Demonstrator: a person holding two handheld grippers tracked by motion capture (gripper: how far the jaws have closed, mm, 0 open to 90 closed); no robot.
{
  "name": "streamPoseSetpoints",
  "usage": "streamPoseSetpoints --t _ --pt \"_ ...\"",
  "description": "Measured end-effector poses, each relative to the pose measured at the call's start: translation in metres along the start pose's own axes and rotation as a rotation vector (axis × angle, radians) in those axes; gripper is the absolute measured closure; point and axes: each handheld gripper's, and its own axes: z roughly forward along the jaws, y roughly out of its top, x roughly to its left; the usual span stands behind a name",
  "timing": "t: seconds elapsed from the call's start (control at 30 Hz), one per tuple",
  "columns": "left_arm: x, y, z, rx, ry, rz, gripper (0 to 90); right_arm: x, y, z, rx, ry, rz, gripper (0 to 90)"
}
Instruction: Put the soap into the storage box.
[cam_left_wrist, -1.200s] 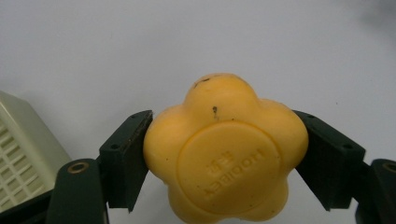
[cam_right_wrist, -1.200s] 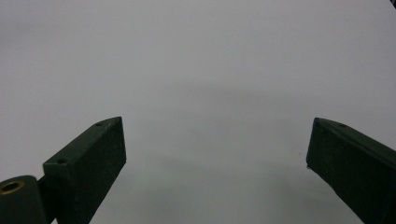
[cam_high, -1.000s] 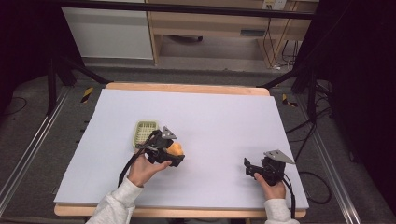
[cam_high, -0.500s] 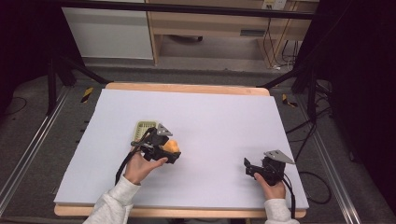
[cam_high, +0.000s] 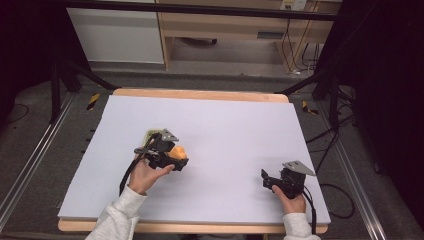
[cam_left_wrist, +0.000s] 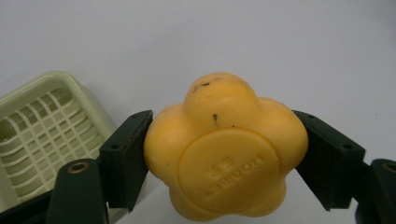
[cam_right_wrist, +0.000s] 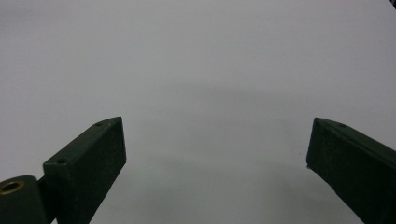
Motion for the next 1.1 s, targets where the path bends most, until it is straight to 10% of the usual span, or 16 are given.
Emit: streamPoseSetpoints --t 1.1 --pt "0.043 -0.002 -0.012 -0.024 0.071 -0.087 24.9 0.0 0.0 0.001 0.001 -0.001 -0.007 5.3"
